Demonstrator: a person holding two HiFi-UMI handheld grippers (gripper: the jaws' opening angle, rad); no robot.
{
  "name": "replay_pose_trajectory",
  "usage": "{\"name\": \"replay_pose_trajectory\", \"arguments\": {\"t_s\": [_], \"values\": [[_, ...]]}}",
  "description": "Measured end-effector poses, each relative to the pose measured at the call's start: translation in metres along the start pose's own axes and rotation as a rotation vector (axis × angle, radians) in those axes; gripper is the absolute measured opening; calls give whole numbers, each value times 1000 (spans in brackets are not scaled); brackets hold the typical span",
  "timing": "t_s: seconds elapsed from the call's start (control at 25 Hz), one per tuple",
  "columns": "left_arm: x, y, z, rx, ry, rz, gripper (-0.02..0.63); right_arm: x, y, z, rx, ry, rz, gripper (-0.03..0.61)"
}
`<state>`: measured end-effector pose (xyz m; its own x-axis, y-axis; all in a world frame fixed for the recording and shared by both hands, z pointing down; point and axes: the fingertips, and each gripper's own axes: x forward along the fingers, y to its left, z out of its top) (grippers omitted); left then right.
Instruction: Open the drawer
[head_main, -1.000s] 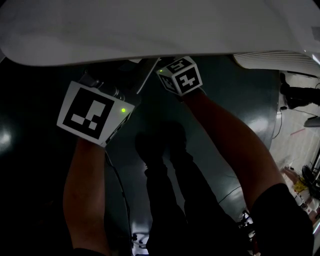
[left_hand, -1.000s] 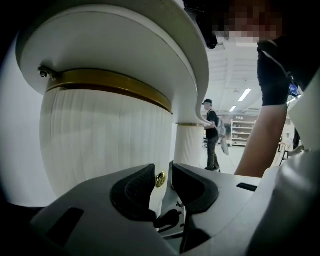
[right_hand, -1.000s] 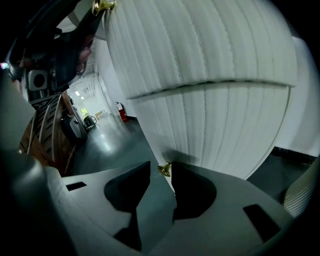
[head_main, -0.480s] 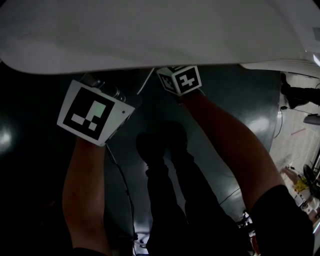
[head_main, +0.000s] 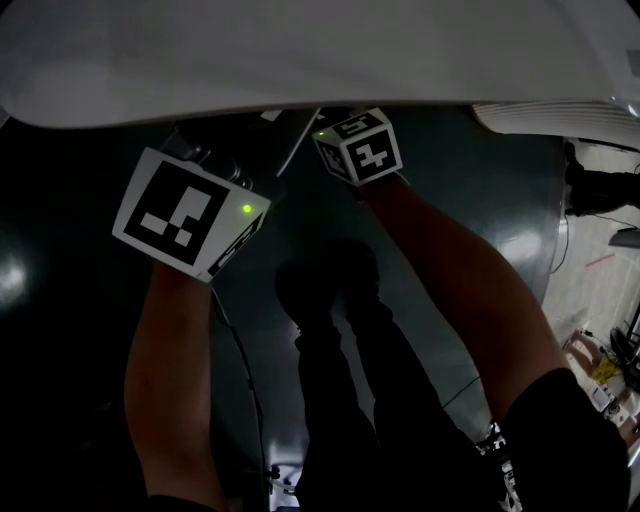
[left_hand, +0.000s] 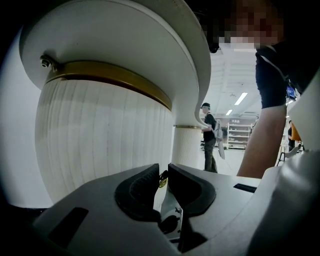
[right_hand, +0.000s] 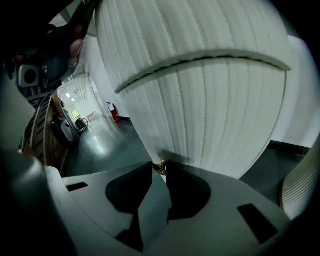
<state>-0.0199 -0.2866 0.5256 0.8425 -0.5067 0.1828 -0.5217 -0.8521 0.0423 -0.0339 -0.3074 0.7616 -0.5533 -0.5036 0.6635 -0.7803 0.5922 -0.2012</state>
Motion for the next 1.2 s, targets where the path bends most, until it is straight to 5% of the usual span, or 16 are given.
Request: {"name": "replay_pose_trajectory", "arguments": {"t_s": [0.4, 0.6, 0.88, 1.2], "values": [[-3, -2, 3, 34, 18, -3, 61, -4, 3, 1, -28, -12, -5, 81], [-13, 16, 17, -125, -53, 55, 48, -5, -5, 7, -48, 0, 11, 80], [-39, 39, 0, -95, -30, 197, 46, -2, 3, 0, -39, -8, 8, 78], [-41, 44, 1, -81, -37, 220, 12, -3, 4, 0, -59, -18, -17, 77]]}}
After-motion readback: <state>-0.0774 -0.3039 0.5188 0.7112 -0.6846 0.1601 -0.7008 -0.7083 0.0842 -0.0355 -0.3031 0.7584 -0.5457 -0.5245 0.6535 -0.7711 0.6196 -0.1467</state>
